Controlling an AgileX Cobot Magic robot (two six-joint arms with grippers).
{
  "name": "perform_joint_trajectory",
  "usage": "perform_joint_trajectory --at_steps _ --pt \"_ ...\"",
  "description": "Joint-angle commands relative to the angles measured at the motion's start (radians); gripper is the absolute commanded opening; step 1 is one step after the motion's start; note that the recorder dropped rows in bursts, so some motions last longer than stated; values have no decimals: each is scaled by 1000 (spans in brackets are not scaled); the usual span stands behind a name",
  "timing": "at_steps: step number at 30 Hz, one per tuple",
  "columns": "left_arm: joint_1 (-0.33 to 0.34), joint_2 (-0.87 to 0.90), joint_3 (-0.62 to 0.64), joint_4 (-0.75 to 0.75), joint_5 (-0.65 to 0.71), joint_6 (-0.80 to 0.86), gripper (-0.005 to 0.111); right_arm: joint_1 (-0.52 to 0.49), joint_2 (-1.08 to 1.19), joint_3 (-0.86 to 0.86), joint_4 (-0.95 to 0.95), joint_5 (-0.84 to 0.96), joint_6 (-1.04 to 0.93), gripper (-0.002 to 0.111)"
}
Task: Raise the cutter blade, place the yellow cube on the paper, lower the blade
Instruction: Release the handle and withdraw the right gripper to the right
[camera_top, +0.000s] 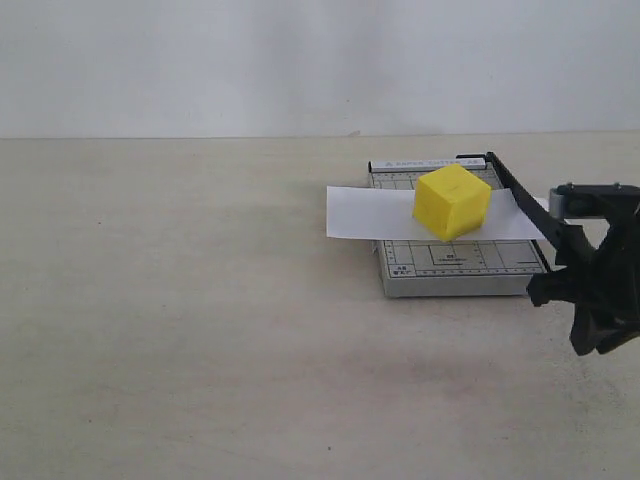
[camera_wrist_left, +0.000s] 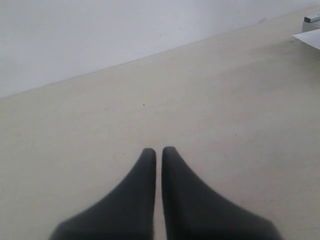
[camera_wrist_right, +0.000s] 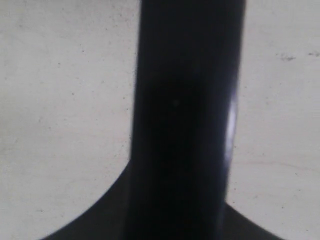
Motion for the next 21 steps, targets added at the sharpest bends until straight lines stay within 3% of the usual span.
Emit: perform_joint_trajectory --at_steps 1,21 --pt "2 3 3 -9 -10 -13 4 9 77 -2 105 -96 -65 0" --pt "2 3 3 -9 -10 -13 4 9 170 -2 115 -124 -77 0"
